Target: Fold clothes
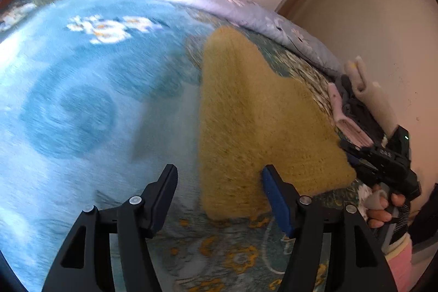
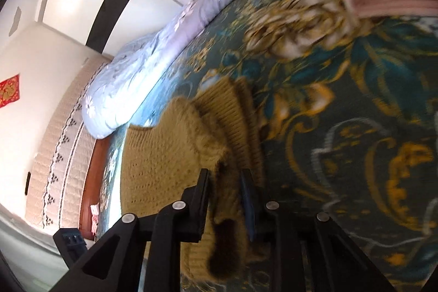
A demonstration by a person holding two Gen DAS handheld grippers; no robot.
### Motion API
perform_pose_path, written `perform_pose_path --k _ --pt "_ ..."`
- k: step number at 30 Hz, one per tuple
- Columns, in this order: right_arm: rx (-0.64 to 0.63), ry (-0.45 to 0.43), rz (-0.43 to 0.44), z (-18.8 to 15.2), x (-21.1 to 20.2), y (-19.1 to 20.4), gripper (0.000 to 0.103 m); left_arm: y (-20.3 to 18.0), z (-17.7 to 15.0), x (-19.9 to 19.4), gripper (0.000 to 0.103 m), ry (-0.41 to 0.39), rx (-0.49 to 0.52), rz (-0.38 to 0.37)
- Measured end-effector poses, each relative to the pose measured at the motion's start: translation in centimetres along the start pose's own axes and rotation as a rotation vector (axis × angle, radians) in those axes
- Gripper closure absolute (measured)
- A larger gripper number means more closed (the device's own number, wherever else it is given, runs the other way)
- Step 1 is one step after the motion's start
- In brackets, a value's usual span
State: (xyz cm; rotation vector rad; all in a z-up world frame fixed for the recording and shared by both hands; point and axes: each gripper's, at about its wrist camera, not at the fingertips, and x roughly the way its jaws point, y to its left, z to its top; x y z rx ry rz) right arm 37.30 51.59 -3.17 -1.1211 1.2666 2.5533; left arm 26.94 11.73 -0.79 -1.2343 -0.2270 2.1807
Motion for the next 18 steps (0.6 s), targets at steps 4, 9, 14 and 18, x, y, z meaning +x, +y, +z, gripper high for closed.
perform_pose_path --k 4,9,14,18 --pt "-0.061 -0.080 -0.101 0.5 -2.6 0.9 0.078 0.1 1.8 -1.1 0.037 -0.041 0.028 0.056" --pt "-0.243 -0.124 -0.061 -0.8 -3.6 6.6 0.078 -4.0 5.9 -0.4 0.037 -0.071 0.140 0.015" --pt "-0.378 -0.014 -0.001 -3.7 -0.7 10.1 0.078 -6.8 8.7 2.1 0.037 -0.038 0.232 -0.135" --pt "-0.364 0.026 -0.103 -4.5 1.1 8.0 0.078 -5.1 9.9 5.7 0.037 0.089 0.142 -0.186"
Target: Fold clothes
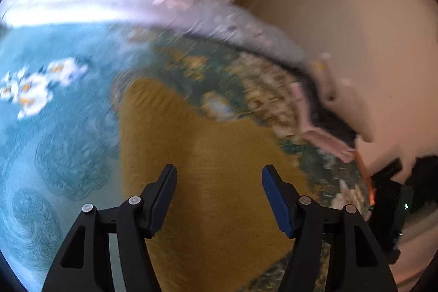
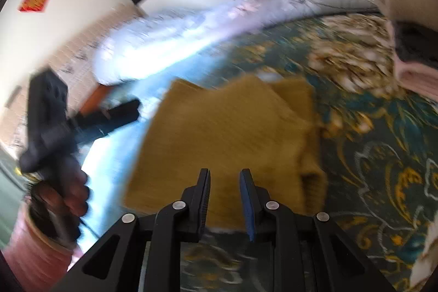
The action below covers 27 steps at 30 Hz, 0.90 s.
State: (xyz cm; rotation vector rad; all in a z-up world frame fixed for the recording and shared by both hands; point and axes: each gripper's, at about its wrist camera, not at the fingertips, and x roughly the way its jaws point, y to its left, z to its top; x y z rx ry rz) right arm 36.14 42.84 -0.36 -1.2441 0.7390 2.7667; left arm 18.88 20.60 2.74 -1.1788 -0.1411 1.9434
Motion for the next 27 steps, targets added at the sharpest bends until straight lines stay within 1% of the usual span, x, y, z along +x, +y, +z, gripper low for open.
perform_pose_path --k 1,2,4,5,8,11,14,16,18,20,22,24,26,27 --pt "0.039 0.010 -0.003 -0.2 0.3 -1.0 0.078 0.6 0.0 0.6 0.037 0.014 -0.008 0.007" --pt "0.071 0.010 0.015 -0.4 0.3 -1.8 0.080 1.2 0.1 1.2 0.037 0.028 -0.017 0.013" --pt "0.135 0.008 0.057 -0.8 0.3 -3.4 0.080 2.1 -0.2 2.1 0.037 0.052 -0.048 -0.001" --pt "0.147 0.005 0.073 -1.0 0.4 -3.7 0.080 2.4 -0.3 2.5 0.037 0.056 -0.056 -0.004" --pt "0.134 0.007 0.073 -1.1 0.6 -3.6 0.080 2.8 -0.4 3.8 0.037 0.076 -0.066 0.011" --pt "0.121 0.005 0.066 -1.3 1.0 -3.3 0.080 2.9 -0.7 4.4 0.037 0.076 -0.056 0.015" --pt "0.144 -0.005 0.085 -1.6 1.0 -3.6 0.080 3.1 -0.6 4.5 0.037 0.083 -0.061 0.015" --pt "0.162 -0.008 0.090 -1.7 0.9 -3.7 0.080 3.2 -0.6 3.9 0.037 0.077 -0.085 0.003" --pt "0.169 -0.019 0.087 -1.7 0.4 -3.6 0.080 3.1 -0.9 2.5 0.037 0.066 -0.128 -0.027" --pt "0.159 -0.041 0.078 -1.6 -0.4 -3.4 0.080 3.3 -1.5 0.7 0.037 0.036 -0.157 -0.063" --pt "0.156 -0.083 0.070 -1.5 -1.8 -3.7 0.078 3.8 -2.4 -1.4 0.037 -0.023 -0.180 -0.075" --pt "0.189 -0.099 0.058 -1.3 -2.3 -4.8 0.073 4.8 -3.5 -2.7 0.036 -0.046 -0.197 -0.013" --pt "0.236 -0.104 0.047 -1.0 -2.7 -6.1 0.070 6.0 -4.5 -2.7 0.036 -0.032 -0.234 0.027" --pt "0.259 -0.099 0.046 -0.9 -2.7 -6.6 0.066 6.7 -5.0 -2.3 0.036 -0.016 -0.270 0.014"
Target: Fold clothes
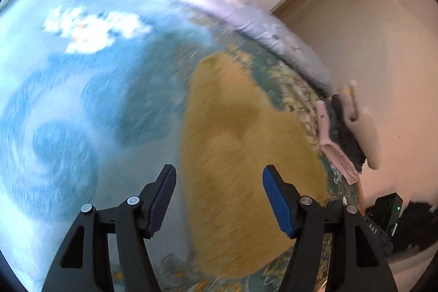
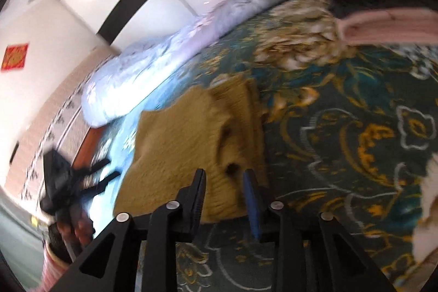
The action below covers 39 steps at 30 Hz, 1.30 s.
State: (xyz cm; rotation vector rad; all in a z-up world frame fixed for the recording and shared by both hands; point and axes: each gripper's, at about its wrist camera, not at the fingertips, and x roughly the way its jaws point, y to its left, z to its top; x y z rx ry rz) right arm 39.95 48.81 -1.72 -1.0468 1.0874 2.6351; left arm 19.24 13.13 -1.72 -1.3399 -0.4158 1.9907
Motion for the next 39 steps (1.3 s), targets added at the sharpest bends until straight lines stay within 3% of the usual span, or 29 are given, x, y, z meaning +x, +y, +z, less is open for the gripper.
perform_pose_path --k 3,6,12,20,23,28,37,39 --pt "0.044 0.017 0.026 0.5 0.6 -0.9 0.046 1.8 -1.0 1.2 0.036 0.039 -0.090 -0.045" --pt "0.063 0.063 0.064 0.9 1.8 -1.2 0.043 2.6 -1.7 2.2 0.034 0.059 -0.159 -0.111" --pt "0.117 0.146 0.087 2.9 5.1 -2.2 0.040 2.1 -2.2 3.4 0.028 0.137 -0.150 -0.175" --pt "0.194 0.204 0.162 6.0 8.5 -3.2 0.040 1.4 -1.6 4.2 0.026 0.158 -0.129 -0.200" --pt "0.177 0.245 0.170 6.1 9.0 -2.9 0.040 1.5 -1.7 4.2 0.026 0.161 -0.135 -0.217" --pt "0.136 0.356 0.261 4.4 9.2 -2.6 0.040 1.9 -2.0 4.0 0.026 0.171 -0.140 -0.240" --pt "0.142 0.305 0.256 4.1 9.8 -2.5 0.042 1.0 -2.4 4.0 0.027 0.150 -0.110 -0.187" --pt "0.127 0.288 0.237 3.8 9.6 -2.2 0.051 1.0 -2.5 3.9 0.027 0.147 -0.112 -0.178"
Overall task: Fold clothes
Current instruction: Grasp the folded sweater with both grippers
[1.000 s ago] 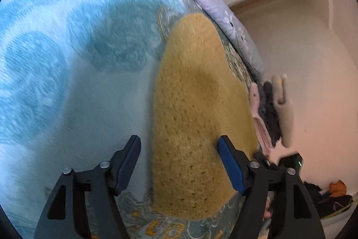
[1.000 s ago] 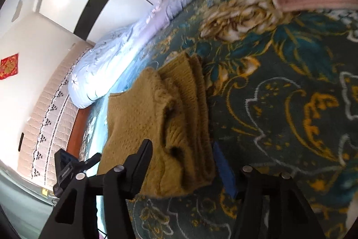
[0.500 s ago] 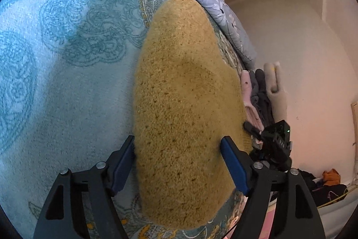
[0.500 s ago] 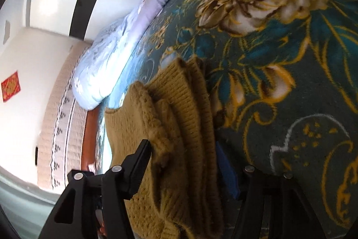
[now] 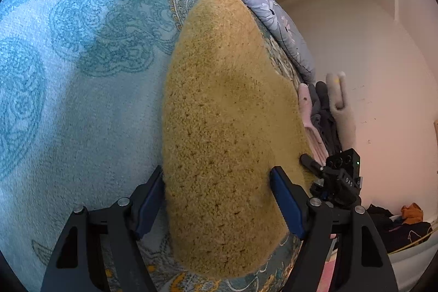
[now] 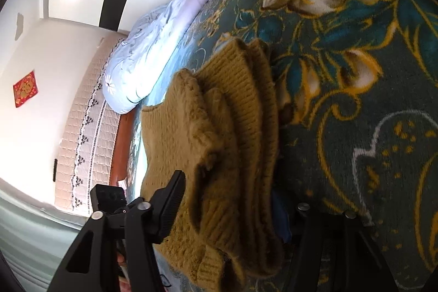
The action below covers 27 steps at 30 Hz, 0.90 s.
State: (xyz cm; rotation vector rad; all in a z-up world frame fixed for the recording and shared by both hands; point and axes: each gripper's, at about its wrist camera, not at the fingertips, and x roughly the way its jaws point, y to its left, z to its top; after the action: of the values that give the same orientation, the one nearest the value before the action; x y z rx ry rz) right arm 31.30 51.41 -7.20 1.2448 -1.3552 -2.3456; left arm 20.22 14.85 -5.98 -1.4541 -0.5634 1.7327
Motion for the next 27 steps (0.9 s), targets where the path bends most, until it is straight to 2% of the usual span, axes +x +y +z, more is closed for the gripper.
perform_pose_path --k 3,6,9,13,19,27 --pt "0.025 -0.026 -0.009 -0.5 -0.1 -0.1 0.062 -0.1 0.0 -0.1 0.032 -0.003 -0.021 0.028" --pt "0.070 -0.042 0.001 -0.9 -0.2 -0.2 0.064 -0.3 0.0 -0.1 0.039 -0.005 -0.042 0.057" --pt "0.066 -0.052 -0.034 -1.6 -0.4 0.8 0.067 -0.4 0.0 -0.2 0.048 -0.008 -0.064 0.085" --pt "0.088 -0.070 -0.021 -2.4 -1.3 2.2 0.070 -1.1 -0.3 -1.2 0.059 -0.006 -0.067 0.114" --pt "0.023 -0.089 -0.044 -2.7 -3.2 5.4 0.071 -4.4 -0.2 -3.1 0.062 -0.026 0.012 0.137" --pt "-0.051 -0.157 -0.061 -1.6 -8.8 8.6 0.072 -11.6 0.5 -4.6 0.063 -0.058 0.132 0.074"
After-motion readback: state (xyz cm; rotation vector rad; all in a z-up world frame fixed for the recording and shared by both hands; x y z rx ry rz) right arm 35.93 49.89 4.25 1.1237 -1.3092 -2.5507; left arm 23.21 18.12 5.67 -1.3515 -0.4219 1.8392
